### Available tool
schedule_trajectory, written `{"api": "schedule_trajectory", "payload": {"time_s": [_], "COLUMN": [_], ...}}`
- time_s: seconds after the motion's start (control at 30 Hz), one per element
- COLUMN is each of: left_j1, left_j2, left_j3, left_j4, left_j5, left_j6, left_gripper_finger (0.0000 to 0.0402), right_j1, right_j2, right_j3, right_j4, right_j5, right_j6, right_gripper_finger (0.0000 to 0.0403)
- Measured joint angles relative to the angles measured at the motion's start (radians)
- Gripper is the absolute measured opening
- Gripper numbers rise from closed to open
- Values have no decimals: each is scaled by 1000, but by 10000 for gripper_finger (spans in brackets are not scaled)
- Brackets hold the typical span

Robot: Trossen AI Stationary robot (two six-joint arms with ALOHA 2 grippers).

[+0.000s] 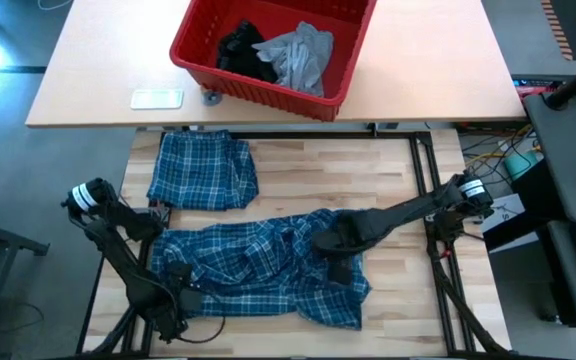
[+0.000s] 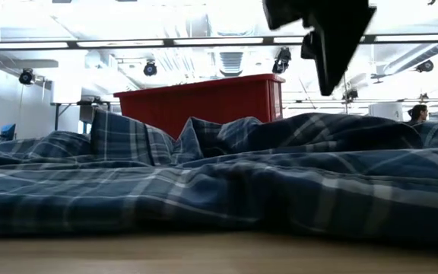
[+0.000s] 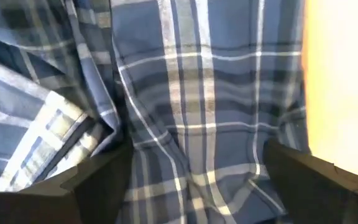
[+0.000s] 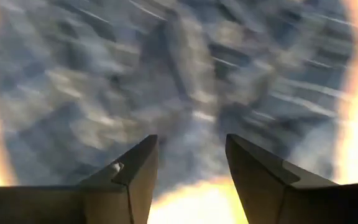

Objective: Fold Laundry from Bin
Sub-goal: Fold the blue patterned long sleeve shirt

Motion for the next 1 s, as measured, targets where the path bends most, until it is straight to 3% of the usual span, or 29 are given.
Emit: {"api": "schedule_trajectory", "payload": {"time_s": [0.2,0.37,0.5,0.63,0.8,1.0], "left_j1": [1,1,5,10,9,9], "left_j2": [0,-1,-2,-7,-7,-7], "left_j3": [70,145,196,202,195,195], "left_j4": [-22,-28,-33,-54,-75,-70], "left_j5": [-5,-21,-72,-80,-90,-91], "left_j6": [-3,-12,-25,-48,-63,-56], "left_gripper_finger": [345,345,345,345,345,345], "right_j1": [50,57,57,60,59,52], "right_j2": [37,48,48,60,93,64], "right_j3": [-91,-159,-222,-238,-216,-56], "right_j4": [226,248,371,454,322,-19], "right_j5": [-202,-188,-184,-229,-289,-215], "right_j6": [178,225,245,225,163,57], "right_gripper_finger": [189,189,185,146,28,9]}}
